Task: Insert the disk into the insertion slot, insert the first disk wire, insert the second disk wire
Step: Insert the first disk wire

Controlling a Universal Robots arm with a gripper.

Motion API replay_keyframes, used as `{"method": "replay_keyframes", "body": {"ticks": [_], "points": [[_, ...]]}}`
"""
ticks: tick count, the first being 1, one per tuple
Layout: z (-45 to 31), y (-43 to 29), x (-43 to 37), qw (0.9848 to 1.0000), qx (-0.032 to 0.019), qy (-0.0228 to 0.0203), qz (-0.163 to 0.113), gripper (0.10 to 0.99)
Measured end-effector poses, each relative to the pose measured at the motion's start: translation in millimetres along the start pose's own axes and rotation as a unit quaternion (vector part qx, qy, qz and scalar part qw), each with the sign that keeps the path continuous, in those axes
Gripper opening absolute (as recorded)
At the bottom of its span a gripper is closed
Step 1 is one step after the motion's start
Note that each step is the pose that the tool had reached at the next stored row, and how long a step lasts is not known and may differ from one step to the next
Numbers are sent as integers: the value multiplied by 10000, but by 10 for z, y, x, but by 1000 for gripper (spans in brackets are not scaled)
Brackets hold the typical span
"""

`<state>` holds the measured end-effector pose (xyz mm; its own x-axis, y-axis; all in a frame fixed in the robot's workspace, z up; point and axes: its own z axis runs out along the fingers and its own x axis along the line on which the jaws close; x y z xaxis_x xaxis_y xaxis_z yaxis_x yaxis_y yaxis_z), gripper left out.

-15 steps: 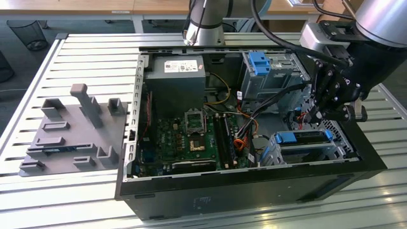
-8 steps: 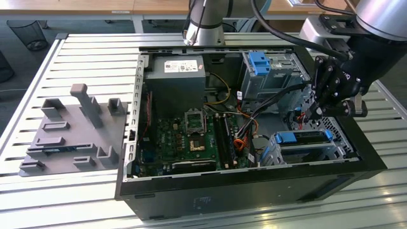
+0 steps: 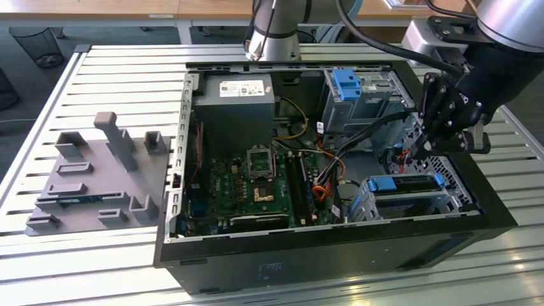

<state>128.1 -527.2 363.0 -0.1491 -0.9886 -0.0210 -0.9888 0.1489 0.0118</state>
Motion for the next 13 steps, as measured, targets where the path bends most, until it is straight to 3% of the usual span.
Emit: {"method": "replay_keyframes", "body": {"ticks": [3, 4, 5, 6, 12, 13], "points": [[5, -13, -14, 9999, 2, 0, 102, 114], [9, -17, -18, 9999, 3, -2, 138, 169], [12, -20, -21, 9998, 4, -3, 175, 169], [14, -23, -24, 9998, 5, -3, 215, 239], [30, -40, -40, 9990, 10, -5, 455, 247], [32, -42, -43, 9988, 10, -5, 487, 306]]}}
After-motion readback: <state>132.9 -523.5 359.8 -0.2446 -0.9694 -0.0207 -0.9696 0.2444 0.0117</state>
